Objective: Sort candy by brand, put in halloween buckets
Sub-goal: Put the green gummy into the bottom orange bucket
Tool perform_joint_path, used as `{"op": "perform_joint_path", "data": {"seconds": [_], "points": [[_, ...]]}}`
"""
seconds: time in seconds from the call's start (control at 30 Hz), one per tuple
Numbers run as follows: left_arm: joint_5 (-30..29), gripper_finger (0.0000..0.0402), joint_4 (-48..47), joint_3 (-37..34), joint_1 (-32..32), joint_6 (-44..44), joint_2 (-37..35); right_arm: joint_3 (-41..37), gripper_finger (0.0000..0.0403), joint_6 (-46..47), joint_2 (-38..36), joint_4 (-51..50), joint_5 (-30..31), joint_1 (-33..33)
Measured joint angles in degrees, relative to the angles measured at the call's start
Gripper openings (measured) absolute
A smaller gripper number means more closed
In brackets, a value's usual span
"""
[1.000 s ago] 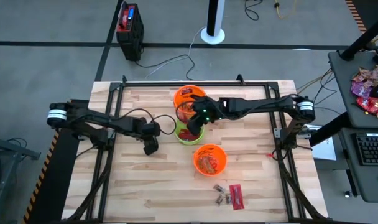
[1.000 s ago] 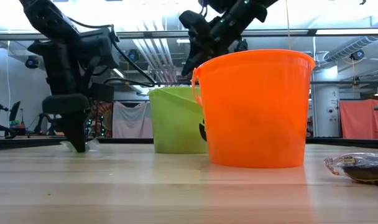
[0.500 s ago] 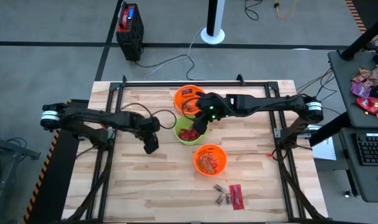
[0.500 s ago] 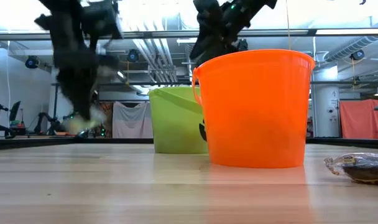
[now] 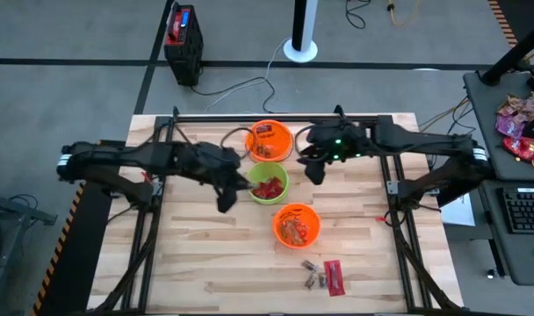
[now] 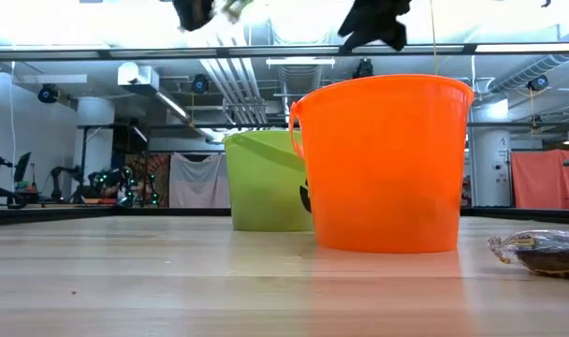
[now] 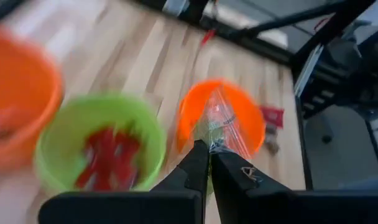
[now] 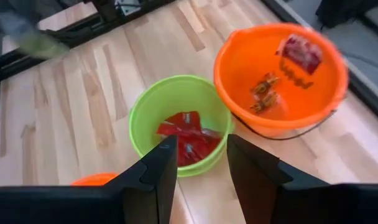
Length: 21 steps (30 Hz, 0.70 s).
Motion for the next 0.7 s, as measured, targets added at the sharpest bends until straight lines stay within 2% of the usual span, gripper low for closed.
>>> {"op": "perform_joint_path", "data": {"seconds": [0.17, 0.37, 0.57, 0.7], "points": [[-1.9, 0.0000, 4.6, 8.7, -3.6, 5.9, 10.9, -0.3, 0.0130, -1.3, -4.4, -2.1, 0.7, 0.0], [-2.3, 0.0000, 4.9, 16.3, -5.6, 10.8, 23.1, -0.4, 0.0128, 5.9, -8.1, -7.9, 0.4, 0.6], [-1.3, 0.0000, 5.0, 19.0, -6.7, 13.8, 30.6, -0.5, 0.0128, 12.1, -10.1, -16.0, 0.2, 3.9], [-1.3, 0.0000, 5.1, 19.1, -6.6, 12.1, 32.8, -0.5, 0.0129, 24.0, -11.3, -21.0, -1.0, 7.9]]}}
